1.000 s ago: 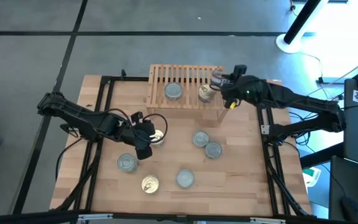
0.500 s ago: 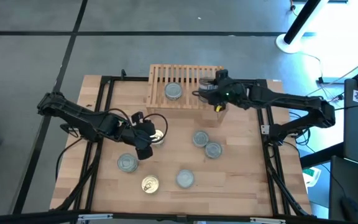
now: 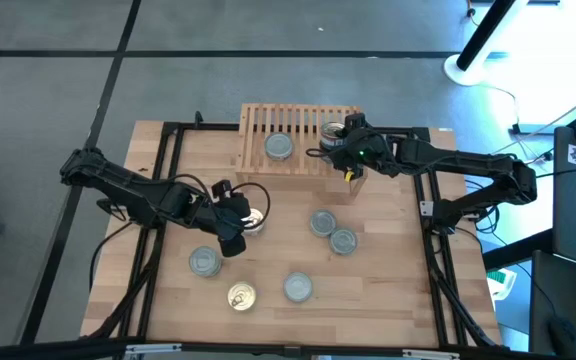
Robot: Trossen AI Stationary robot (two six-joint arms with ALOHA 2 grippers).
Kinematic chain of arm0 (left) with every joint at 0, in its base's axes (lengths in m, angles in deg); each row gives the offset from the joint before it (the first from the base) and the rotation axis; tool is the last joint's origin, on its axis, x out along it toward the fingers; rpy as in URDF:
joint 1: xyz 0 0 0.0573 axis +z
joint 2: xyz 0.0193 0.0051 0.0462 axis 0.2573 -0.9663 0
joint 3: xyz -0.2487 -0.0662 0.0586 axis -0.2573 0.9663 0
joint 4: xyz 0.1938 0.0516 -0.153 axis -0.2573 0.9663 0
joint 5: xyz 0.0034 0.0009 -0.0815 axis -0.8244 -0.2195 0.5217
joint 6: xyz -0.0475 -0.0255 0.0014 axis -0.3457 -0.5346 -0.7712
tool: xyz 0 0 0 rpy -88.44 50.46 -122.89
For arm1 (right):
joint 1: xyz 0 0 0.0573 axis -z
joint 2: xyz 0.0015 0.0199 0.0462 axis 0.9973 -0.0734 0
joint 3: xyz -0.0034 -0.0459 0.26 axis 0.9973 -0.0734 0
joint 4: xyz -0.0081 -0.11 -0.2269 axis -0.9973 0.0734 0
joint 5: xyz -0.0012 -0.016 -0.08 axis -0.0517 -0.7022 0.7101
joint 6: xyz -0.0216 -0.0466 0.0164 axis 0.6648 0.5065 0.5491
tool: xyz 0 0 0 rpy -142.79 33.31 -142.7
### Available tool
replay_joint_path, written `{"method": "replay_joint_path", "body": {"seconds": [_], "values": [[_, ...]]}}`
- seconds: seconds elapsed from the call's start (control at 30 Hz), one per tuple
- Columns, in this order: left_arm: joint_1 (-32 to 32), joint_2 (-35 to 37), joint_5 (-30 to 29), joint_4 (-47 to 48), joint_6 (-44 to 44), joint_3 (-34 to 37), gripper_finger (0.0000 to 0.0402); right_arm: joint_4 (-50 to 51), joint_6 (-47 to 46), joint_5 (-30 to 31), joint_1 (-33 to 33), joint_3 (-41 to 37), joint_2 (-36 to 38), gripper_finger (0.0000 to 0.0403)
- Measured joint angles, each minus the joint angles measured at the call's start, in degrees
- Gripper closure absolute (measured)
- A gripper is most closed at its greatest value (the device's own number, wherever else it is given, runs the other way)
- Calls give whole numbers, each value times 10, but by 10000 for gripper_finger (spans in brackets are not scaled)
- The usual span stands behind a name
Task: Stack canned seafood by type on shelf
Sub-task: Stack the blue pink tuna can on top of the blue pink tuna can on the shelf
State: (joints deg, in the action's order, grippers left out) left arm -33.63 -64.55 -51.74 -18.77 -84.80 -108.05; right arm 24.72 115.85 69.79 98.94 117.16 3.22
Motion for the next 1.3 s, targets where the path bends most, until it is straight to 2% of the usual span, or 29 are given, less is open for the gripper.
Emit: {"method": "replay_joint_path", "body": {"seconds": [0.6, 0.97, 1.3], "values": [[0, 0, 0, 0, -3, 0, 284, 7, -2, 0, 0, 0, 0, 170], [0, 0, 0, 0, -3, 0, 284, 31, -3, 49, 0, -1, -10, 106], [0, 0, 0, 0, -3, 0, 284, 43, -2, 33, 0, 1, -8, 100]]}}
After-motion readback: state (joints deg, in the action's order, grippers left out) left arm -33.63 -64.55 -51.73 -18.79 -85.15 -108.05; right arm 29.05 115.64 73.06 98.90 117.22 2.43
